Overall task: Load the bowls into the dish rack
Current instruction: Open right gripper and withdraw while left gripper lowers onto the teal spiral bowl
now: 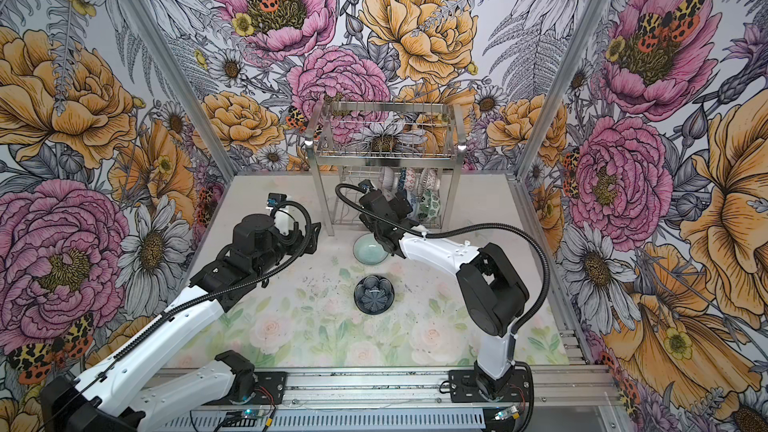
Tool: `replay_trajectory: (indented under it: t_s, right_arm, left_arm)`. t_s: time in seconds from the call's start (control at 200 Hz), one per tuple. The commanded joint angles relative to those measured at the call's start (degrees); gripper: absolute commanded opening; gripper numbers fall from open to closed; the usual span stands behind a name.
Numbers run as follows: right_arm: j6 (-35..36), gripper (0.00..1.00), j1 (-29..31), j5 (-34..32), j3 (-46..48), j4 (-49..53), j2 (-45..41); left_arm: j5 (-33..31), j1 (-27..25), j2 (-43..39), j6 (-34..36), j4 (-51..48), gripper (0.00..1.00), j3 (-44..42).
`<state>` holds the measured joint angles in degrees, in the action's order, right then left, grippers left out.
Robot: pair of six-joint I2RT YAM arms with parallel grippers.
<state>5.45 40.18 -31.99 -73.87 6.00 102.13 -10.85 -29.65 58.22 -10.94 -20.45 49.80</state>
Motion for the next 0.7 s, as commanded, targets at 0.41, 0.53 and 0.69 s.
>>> replay_trajectory:
  t_s: [0.41, 0.53, 0.69]
  right_arm:
    - [-9.28, 1.00, 0.35, 6.81, 20.73, -0.32, -27.57]
    - [-9.53, 1.00, -0.84, 6.66, 22.75, -0.31, -30.52]
    - [-9.90, 1.00, -2.36, 7.29, 22.77, -1.85, -30.07]
  left_arm:
    - [12.47, -1.88, 13.09, -9.15, 7.35, 0.99, -1.77]
    - [12.46, -2.86, 18.46, -9.97, 9.87, 0.99, -1.67]
    - [12.91, -4.36, 24.09, -10.11, 12.38, 0.99, -0.20]
